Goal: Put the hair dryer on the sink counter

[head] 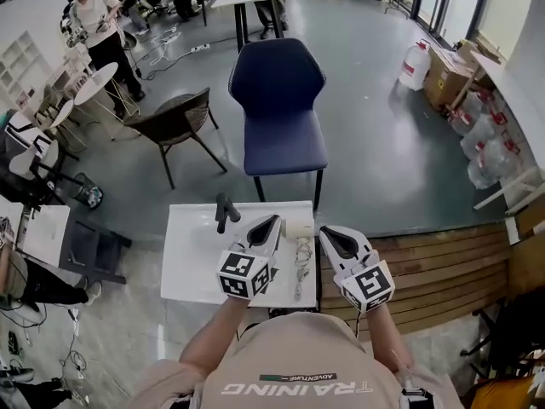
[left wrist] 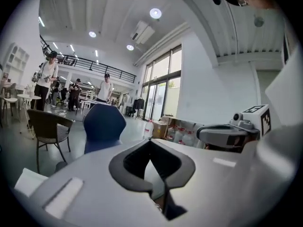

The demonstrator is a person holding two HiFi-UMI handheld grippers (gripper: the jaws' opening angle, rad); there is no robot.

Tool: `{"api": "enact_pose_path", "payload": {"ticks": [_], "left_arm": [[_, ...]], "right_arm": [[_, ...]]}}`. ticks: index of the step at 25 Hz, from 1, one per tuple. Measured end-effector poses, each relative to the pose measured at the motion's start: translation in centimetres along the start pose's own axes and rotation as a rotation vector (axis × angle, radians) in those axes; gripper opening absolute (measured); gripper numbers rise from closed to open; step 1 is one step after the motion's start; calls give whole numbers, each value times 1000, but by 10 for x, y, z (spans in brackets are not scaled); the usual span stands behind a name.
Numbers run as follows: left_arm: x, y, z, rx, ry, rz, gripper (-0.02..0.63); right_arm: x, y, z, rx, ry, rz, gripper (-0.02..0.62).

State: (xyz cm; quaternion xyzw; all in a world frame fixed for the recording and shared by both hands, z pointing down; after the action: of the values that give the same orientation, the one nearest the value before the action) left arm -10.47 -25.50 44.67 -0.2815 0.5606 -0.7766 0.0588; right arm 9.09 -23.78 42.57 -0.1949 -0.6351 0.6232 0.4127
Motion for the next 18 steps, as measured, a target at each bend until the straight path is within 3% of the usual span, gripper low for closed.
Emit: {"api": "enact_pose_path", "payload": {"ticks": [6, 13, 18], "left_arm": [[-5, 31, -30, -70, -14, 137, 8], [-6, 59, -53, -140, -15, 234, 7], [5, 50, -58, -182, 46, 200, 8]], "right_arm": [[15, 28, 14, -30, 0, -43, 6], [16, 53, 17, -76, -73, -38, 6], [10, 63, 16, -93, -147, -24, 6]]}}
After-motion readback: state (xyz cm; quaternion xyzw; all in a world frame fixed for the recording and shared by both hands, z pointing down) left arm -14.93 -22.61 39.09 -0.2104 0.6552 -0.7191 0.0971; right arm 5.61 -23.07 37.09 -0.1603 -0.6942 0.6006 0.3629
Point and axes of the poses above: the fingertips, and each gripper's own axes: z forward along the fingers, x to its left, y out of its top, the point moved 8 cm from there along -z, backward along the fingers, and after that the axes turned 13 degrees about -z, right-handed, at the moved point
